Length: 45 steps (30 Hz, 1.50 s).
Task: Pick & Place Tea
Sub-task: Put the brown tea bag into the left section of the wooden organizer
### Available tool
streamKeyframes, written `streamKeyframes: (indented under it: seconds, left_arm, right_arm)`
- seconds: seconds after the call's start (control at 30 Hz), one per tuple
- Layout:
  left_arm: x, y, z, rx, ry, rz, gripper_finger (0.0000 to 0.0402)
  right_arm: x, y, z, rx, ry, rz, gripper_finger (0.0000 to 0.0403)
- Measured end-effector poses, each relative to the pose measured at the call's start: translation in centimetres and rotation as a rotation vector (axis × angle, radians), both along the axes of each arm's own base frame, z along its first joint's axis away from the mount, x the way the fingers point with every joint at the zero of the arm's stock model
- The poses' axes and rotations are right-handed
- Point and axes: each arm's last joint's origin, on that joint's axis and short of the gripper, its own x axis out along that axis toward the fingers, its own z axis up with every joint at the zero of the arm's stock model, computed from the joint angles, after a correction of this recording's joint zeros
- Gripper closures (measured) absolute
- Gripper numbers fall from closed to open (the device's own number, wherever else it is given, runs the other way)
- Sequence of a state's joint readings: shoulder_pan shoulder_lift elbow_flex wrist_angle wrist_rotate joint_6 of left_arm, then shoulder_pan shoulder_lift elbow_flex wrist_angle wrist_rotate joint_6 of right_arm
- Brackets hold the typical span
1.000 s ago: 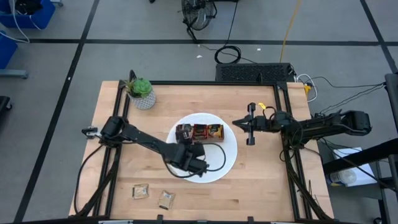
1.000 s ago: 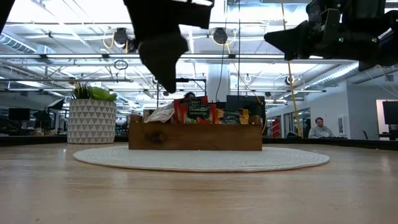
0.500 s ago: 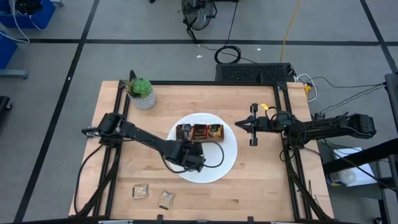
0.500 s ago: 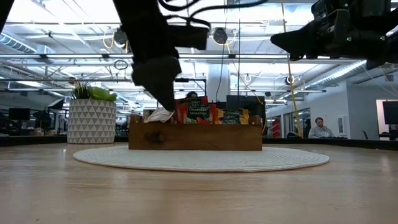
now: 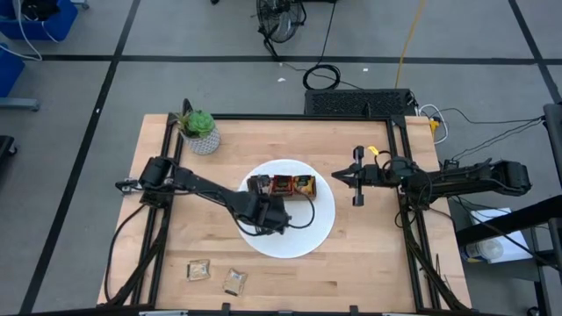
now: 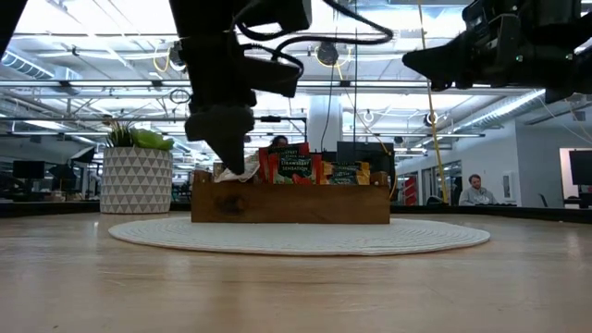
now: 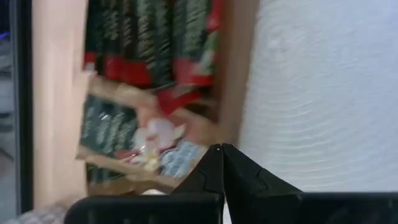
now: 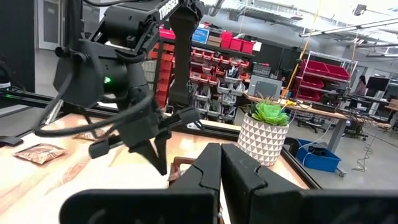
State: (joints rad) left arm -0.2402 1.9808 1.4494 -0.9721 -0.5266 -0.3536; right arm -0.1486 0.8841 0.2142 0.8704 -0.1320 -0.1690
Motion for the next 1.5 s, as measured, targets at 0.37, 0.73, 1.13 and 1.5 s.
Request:
streamKeyframes:
  seconds: [0.37,0.73,1.13,1.5]
  left_arm:
    - [-0.2,1.3,-0.6,0.03,0.009,0.044,0.0397]
    - [-1.2,3.5,-3.4,0.041,0.015,0.117,0.0386]
    - [0.0,1.8,-1.5,-0.041,-0.005,0.042,0.0378]
    - [-0.7,1.9,0.7,-0.004,0.103,0.122,0.0397]
  right_arm:
    - [0.0,0.0,0.0,0.0,0.0,0.0,0.0403]
    - [0.0,0.0,0.0,0.0,0.001,-0.001,0.0403]
    - [0.0,0.0,0.0,0.0,0.002,-0.001,0.0403]
    - [0.0,0.0,-0.1,0.001,0.008,-0.001,0.0403]
